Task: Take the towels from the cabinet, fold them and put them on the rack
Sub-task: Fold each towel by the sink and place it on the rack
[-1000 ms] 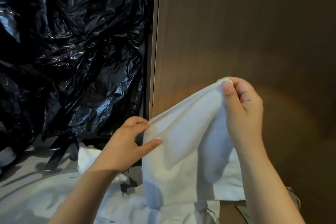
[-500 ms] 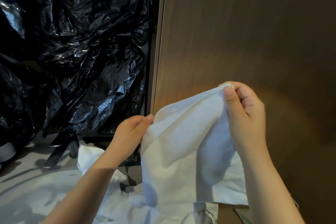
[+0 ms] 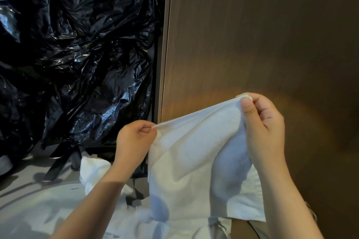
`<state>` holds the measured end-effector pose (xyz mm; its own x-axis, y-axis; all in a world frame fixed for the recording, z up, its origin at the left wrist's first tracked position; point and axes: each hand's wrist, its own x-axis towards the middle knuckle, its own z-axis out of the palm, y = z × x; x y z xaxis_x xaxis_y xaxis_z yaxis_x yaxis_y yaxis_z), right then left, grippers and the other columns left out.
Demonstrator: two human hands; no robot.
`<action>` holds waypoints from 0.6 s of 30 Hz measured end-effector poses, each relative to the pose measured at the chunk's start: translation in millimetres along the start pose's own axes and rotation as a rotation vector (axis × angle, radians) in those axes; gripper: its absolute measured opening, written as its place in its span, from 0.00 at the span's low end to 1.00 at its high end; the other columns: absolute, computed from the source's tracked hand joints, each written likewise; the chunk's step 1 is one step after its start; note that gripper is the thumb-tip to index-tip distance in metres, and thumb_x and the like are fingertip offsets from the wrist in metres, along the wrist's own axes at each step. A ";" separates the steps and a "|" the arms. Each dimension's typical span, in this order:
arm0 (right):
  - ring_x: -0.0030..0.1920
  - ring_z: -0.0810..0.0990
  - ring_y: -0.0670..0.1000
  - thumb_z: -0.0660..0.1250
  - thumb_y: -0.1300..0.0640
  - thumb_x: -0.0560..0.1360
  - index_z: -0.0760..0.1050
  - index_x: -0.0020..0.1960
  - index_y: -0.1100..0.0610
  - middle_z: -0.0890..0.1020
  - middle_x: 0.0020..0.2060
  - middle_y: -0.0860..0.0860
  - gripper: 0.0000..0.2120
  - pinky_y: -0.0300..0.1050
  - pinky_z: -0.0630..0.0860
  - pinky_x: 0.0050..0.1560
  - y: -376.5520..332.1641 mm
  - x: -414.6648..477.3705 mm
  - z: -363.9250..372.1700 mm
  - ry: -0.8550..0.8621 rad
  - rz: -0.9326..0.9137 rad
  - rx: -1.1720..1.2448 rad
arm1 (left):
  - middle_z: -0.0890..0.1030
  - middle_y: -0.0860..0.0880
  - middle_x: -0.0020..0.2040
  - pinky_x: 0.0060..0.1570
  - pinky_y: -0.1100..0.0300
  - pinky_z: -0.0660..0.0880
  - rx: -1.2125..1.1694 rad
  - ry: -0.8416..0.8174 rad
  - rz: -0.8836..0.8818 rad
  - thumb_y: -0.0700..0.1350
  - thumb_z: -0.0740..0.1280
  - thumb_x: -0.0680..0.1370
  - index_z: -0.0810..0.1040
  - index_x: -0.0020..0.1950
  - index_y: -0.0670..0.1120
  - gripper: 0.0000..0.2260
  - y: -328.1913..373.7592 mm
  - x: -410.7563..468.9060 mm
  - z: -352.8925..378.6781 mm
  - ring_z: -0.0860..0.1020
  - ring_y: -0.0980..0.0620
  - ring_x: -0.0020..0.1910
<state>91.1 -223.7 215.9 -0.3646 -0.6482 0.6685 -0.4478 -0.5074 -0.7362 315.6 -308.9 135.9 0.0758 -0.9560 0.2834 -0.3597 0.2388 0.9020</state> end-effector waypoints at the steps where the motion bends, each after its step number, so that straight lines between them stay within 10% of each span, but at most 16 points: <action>1: 0.39 0.75 0.42 0.61 0.47 0.79 0.77 0.46 0.51 0.77 0.35 0.39 0.10 0.31 0.71 0.40 1.6 0.3 -0.4 0.009 0.002 -0.002 | 0.82 0.58 0.33 0.31 0.74 0.71 -0.025 0.038 0.022 0.41 0.70 0.75 0.81 0.41 0.57 0.10 1.5 1.5 -3.9 0.79 0.64 0.35; 18: 0.43 0.77 0.39 0.61 0.49 0.82 0.76 0.45 0.46 0.79 0.39 0.41 0.08 0.30 0.73 0.43 27.6 22.2 -7.7 0.158 0.068 -0.138 | 0.83 0.43 0.39 0.46 0.53 0.80 0.026 -0.255 0.098 0.50 0.74 0.72 0.83 0.41 0.53 0.02 6.7 17.8 -59.4 0.80 0.39 0.41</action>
<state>64.4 -247.7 211.2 -0.5166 -0.5758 0.6337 -0.5211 -0.3757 -0.7663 369.7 -314.2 166.3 -0.1959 -0.9414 0.2746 -0.3781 0.3308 0.8646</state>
